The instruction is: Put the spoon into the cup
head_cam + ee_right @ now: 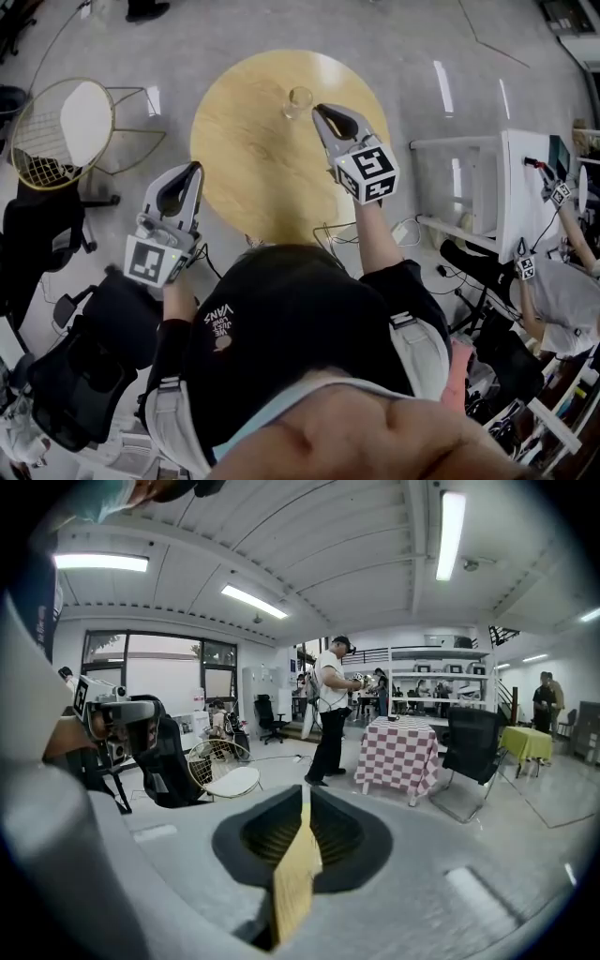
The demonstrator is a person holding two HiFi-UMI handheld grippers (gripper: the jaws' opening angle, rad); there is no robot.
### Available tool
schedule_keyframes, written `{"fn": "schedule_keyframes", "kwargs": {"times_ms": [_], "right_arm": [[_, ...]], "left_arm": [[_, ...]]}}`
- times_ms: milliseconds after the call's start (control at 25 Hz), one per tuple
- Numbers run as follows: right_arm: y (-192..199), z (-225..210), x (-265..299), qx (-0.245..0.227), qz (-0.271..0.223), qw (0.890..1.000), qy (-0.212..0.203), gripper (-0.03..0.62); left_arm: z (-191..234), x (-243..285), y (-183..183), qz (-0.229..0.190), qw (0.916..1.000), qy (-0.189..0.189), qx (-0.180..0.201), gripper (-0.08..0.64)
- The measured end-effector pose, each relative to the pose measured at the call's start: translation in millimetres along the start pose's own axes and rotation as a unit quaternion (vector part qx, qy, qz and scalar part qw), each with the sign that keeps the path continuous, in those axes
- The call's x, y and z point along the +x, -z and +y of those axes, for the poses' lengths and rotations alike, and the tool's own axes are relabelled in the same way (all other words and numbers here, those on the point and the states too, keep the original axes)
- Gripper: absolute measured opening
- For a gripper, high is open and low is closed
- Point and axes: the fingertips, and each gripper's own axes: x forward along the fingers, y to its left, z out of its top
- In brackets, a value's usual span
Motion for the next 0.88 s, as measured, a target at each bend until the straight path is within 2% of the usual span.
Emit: {"fn": "schedule_keyframes", "kwargs": {"times_ms": [520, 680, 880], "right_arm": [[-7.7, 18.0, -67.6, -0.003, -0.026, 0.999, 0.045, -0.002], [-10.0, 21.2, -93.5, -0.004, -0.033, 0.998, 0.061, -0.002], [-8.7, 28.5, -115.0, 0.002, -0.045, 0.996, 0.071, -0.002]], "left_arm": [[-31.5, -15.1, -16.1, -0.019, 0.9990, 0.036, 0.019, -0.003], [-44.7, -20.2, -24.8, -0.047, 0.9967, 0.055, 0.036, -0.003], [-52.4, -25.4, -23.8, -0.056, 0.9952, 0.065, 0.048, -0.003]]}}
